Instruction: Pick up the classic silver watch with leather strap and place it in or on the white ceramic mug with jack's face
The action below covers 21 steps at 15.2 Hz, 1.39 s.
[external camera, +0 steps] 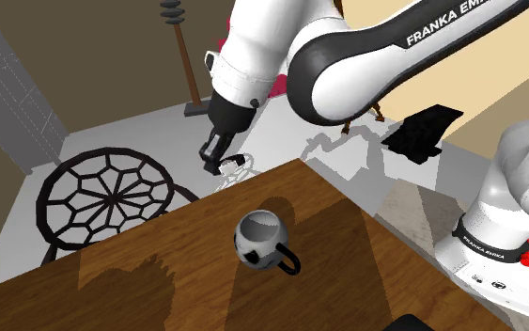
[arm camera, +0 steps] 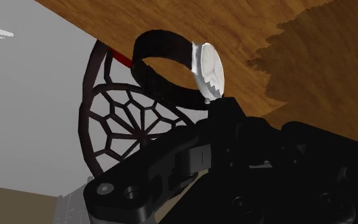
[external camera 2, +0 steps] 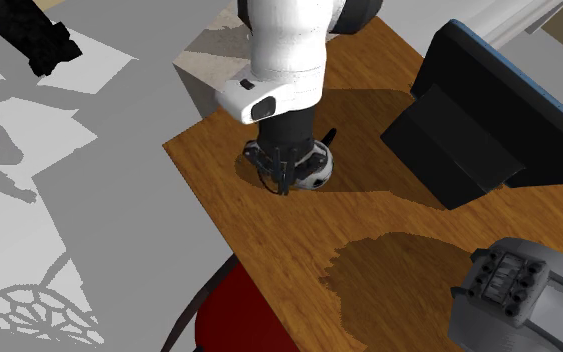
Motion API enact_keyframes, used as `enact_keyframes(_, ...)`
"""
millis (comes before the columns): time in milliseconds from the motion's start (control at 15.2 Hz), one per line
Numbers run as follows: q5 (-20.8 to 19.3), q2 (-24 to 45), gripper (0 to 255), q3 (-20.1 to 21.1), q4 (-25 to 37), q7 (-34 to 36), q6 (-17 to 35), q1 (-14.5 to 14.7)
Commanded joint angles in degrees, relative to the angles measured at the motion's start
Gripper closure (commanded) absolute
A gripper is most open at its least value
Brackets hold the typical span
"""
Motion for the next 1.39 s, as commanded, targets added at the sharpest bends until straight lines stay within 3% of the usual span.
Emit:
enact_keyframes(0, 1.1, -3.4, 255, 0.9, -3.1, 1.6, 0.0, 1.1)
enact_keyframes(528, 5.7, -15.8, 255, 4.6, -11.0, 7.8, -3.3, 6.5)
enact_keyframes(1320, 3.2, -12.1, 255, 7.7, -17.3, 10.7, 6.5, 4.8)
